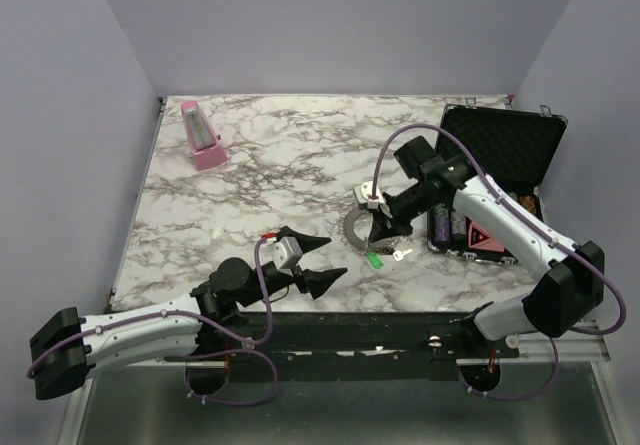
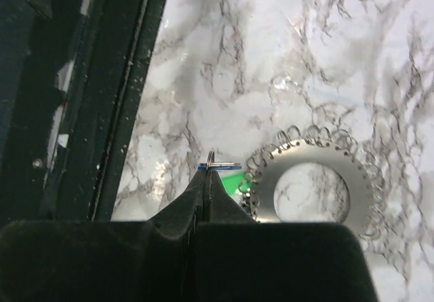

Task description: Put the keys on the keyring

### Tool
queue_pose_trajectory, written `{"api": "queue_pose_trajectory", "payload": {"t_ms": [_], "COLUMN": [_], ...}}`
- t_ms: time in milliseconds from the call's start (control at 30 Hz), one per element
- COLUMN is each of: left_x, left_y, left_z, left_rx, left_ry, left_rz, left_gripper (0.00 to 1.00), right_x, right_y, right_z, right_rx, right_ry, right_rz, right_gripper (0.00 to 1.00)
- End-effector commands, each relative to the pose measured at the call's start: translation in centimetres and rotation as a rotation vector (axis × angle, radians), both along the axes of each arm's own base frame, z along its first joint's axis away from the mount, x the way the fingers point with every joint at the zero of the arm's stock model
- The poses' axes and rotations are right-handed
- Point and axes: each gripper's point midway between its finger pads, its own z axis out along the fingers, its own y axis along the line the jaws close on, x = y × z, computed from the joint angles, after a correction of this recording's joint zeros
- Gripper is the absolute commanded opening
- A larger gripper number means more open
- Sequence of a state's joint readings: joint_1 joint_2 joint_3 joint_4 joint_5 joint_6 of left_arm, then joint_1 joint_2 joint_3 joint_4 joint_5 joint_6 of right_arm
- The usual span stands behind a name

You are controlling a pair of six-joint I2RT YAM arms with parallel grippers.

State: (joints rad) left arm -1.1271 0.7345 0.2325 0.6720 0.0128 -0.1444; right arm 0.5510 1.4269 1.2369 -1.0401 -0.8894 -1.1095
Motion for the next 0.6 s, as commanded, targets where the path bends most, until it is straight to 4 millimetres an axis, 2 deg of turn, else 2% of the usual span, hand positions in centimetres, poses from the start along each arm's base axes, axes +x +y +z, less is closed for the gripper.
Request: {"api": "queue_pose_trajectory", "payload": {"t_ms": [0,133,267,433,567], "left_x": [0.8,1.4,2.2,3.2,3.0], "left_y": [0.8,-0.9,-2.7,-3.8,-4.7], "left_z": [-4.0,-3.8,-2.7,-2.1,-1.8], "left_rx": [0.138,0.128,0.05,-0.035,-0.068], "left_ry": [0.052,0.045,0.081,0.07,0.041], "left_rz": [0.052,0.032,-0.03,-0.046,-0.087], "left_gripper": [0.85,0.85,0.83,0.82,0.73], "right_x": [0.6,0.3,-0.3,-0.8,-1.1], "right_y": [-3.2,-3.2,-3.0,-2.6,-2.2], "right_z": [-1.1,-1.1,-0.9,-0.8,-0.9], "right_rx": [-0.272,-0.339,-0.355,-0.347,-0.334], "right_ry": [-0.06,-0.058,-0.048,-0.029,-0.014], "right_rz": [-0.026,-0.016,-0.007,-0.006,-0.004], "right_gripper": [0.01,0.01,0.01,0.01,0.01]}}
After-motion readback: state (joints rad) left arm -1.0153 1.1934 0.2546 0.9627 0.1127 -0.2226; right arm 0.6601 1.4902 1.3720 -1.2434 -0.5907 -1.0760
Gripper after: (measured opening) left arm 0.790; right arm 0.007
